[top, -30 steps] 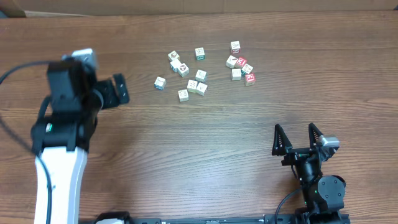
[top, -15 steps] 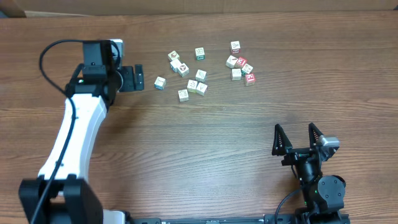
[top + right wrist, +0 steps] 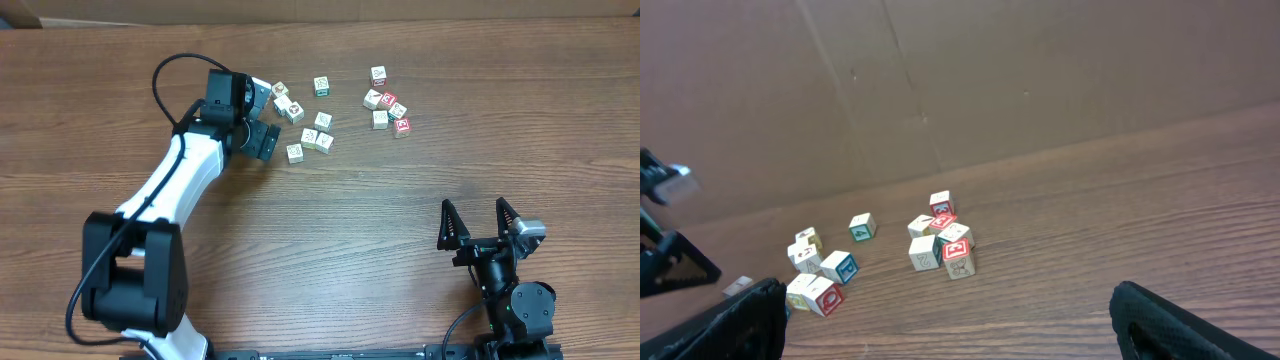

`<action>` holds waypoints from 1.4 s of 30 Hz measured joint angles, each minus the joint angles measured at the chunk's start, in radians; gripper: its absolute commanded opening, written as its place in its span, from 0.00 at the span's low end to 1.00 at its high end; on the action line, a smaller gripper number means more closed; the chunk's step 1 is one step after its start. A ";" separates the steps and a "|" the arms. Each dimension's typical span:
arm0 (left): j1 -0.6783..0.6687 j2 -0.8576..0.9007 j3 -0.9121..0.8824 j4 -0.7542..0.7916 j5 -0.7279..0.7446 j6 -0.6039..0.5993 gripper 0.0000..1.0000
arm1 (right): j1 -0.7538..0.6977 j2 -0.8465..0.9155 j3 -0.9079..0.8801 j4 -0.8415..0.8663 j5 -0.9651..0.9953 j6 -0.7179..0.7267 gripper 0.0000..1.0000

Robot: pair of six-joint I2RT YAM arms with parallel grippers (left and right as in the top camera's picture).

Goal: Form a horizontal line

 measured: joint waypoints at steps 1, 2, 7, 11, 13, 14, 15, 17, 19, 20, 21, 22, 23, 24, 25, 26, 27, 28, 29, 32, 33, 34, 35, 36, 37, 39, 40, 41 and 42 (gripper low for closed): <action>0.001 0.011 0.004 -0.001 -0.002 0.002 0.91 | 0.000 0.000 0.000 0.000 0.000 0.000 1.00; 0.001 0.029 0.015 -0.007 -0.005 0.006 0.91 | 0.000 0.000 0.000 0.000 0.000 0.000 1.00; 0.003 0.105 0.111 -0.039 -0.010 0.011 0.91 | 0.000 0.000 0.000 0.000 0.000 0.000 1.00; 0.003 0.162 0.236 -0.114 -0.009 0.018 0.90 | 0.000 0.000 0.000 0.000 0.000 0.000 1.00; 0.003 0.199 0.308 -0.169 -0.005 0.029 0.89 | 0.000 0.000 0.000 -0.001 0.000 0.000 1.00; 0.003 0.220 0.341 -0.196 -0.002 0.033 0.87 | 0.000 0.000 0.000 0.000 0.000 0.000 1.00; 0.003 0.241 0.374 -0.224 -0.001 0.036 0.86 | 0.000 0.000 0.000 0.000 0.000 0.000 1.00; 0.003 0.285 0.423 -0.266 0.002 0.041 0.82 | 0.000 0.000 0.000 0.000 0.000 0.000 1.00; 0.003 0.317 0.443 -0.292 0.002 0.051 0.80 | 0.000 0.000 0.000 -0.001 0.000 0.000 1.00; 0.003 0.328 0.446 -0.300 0.003 0.055 0.78 | 0.000 0.000 0.000 0.000 0.000 0.000 1.00; 0.003 0.339 0.446 -0.303 0.002 0.058 0.77 | 0.000 0.000 0.000 0.000 0.000 0.000 1.00; 0.003 0.350 0.446 -0.305 0.002 0.059 0.76 | 0.000 0.000 0.000 0.000 0.000 0.000 1.00; 0.003 0.359 0.446 -0.306 0.002 0.059 0.76 | 0.000 0.000 0.000 0.000 0.000 0.000 1.00; 0.003 0.367 0.446 -0.306 0.002 0.059 0.75 | 0.000 0.000 0.000 0.000 0.000 0.000 1.00; 0.003 0.374 0.446 -0.307 0.002 0.059 0.75 | 0.000 0.000 0.000 -0.001 0.000 0.000 1.00; 0.003 0.378 0.446 -0.307 0.002 0.059 0.75 | 0.000 0.000 0.000 0.000 0.000 0.000 1.00; 0.003 0.381 0.446 -0.307 0.002 0.059 0.75 | 0.000 0.000 0.000 0.000 0.000 0.000 1.00; 0.003 0.385 0.446 -0.307 0.002 0.059 0.73 | 0.000 0.000 0.000 0.000 0.000 0.000 1.00; 0.003 0.385 0.446 -0.307 0.002 0.059 0.71 | 0.000 0.000 0.000 0.000 0.000 0.000 1.00; 0.003 0.387 0.446 -0.307 0.002 0.059 0.67 | 0.000 0.000 0.000 0.000 0.000 0.000 1.00; 0.003 0.387 0.446 -0.307 0.002 0.058 0.66 | 0.000 0.000 0.000 0.000 0.000 0.000 1.00; 0.003 0.387 0.446 -0.307 0.003 0.058 0.65 | 0.000 0.000 0.000 -0.001 0.000 0.000 1.00; 0.003 0.388 0.446 -0.307 0.005 0.058 0.63 | 0.000 0.000 0.000 0.000 0.000 0.000 1.00; 0.003 0.389 0.446 -0.307 0.007 0.056 0.63 | 0.000 0.000 0.000 0.000 0.000 0.000 1.00; 0.003 0.392 0.447 -0.307 0.010 0.055 0.62 | 0.000 0.000 0.000 0.000 0.000 0.000 1.00; 0.003 0.399 0.447 -0.307 0.012 0.054 0.59 | 0.000 0.000 0.000 0.000 0.000 0.000 1.00; 0.003 0.401 0.447 -0.307 0.013 0.052 0.56 | 0.000 0.000 0.000 0.000 0.000 0.000 1.00; 0.003 0.404 0.447 -0.308 0.014 0.050 0.55 | 0.000 0.000 0.000 0.000 0.000 0.000 1.00; 0.003 0.405 0.447 -0.308 0.014 0.050 0.53 | 0.000 0.000 0.000 0.000 0.000 0.000 1.00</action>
